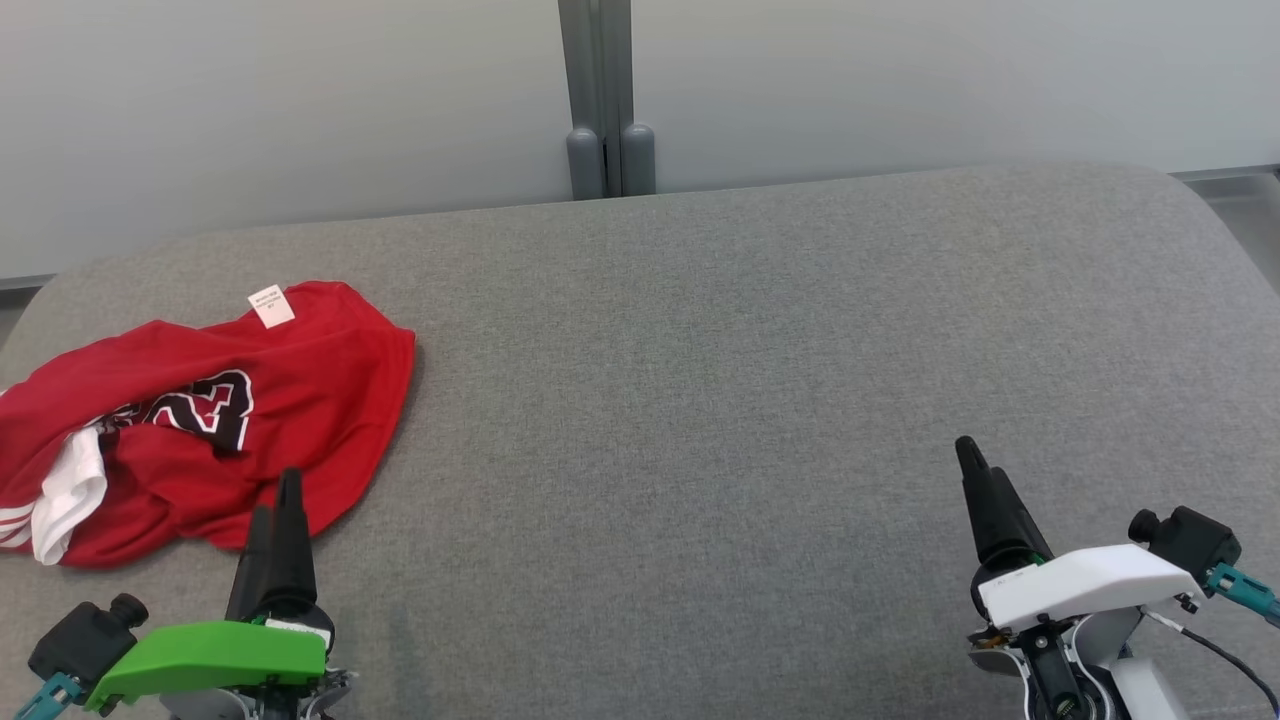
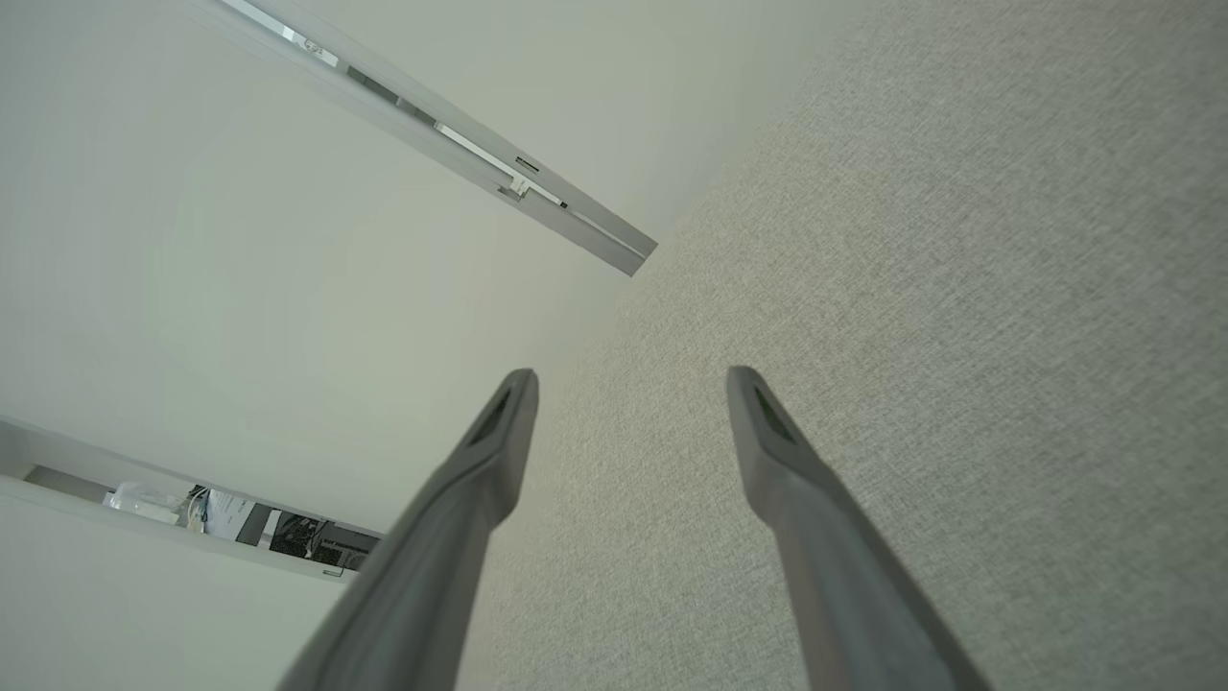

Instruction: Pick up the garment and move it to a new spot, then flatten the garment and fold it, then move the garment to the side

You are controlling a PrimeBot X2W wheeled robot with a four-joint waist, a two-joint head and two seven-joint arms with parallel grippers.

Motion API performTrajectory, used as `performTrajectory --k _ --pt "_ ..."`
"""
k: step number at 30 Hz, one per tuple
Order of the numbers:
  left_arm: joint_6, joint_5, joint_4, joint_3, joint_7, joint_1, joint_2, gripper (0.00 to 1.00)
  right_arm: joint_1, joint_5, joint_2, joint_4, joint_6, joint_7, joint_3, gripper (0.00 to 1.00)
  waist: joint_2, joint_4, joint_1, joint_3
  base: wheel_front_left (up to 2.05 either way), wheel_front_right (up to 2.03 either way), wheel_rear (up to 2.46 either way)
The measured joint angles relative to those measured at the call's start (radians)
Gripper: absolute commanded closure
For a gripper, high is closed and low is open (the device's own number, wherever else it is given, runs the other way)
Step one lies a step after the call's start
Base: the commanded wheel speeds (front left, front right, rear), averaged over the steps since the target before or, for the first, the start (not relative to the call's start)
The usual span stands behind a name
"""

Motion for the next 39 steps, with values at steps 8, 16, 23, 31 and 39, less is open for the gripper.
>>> performTrajectory --k 8,16,23,31,39 --pt "0.013 0.112 -0.028 -0.017 -0.026 0.014 0.000 0.00 0.001 -0.111 -0.001 -0.004 0.000 -0.027 0.036 0.00 0.0000 -0.004 0.0000 -0.003 0.00 0.00 0.00" --pt "0.023 0.216 -0.053 -0.031 -0.053 0.019 0.000 0.00 0.004 -0.212 -0.002 -0.010 0.000 -0.052 0.066 0.00 0.0000 -0.006 0.0000 -0.005 0.00 0.00 0.00" --pt "0.025 0.305 -0.084 -0.046 -0.075 0.025 0.001 0.00 0.007 -0.303 -0.003 -0.028 0.000 -0.072 0.073 0.00 0.0000 -0.006 0.0000 -0.003 0.00 0.00 0.00" --pt "0.025 0.386 -0.106 -0.056 -0.096 0.030 0.001 0.00 0.009 -0.397 -0.003 -0.040 0.000 -0.096 0.091 0.00 0.0000 -0.008 0.0000 -0.002 0.00 0.00 0.00" --pt "0.021 0.444 -0.123 -0.061 -0.117 0.035 0.002 0.00 0.010 -0.481 -0.004 -0.047 0.000 -0.117 0.108 0.00 0.0000 -0.011 0.0000 0.000 0.00 0.00 0.00"
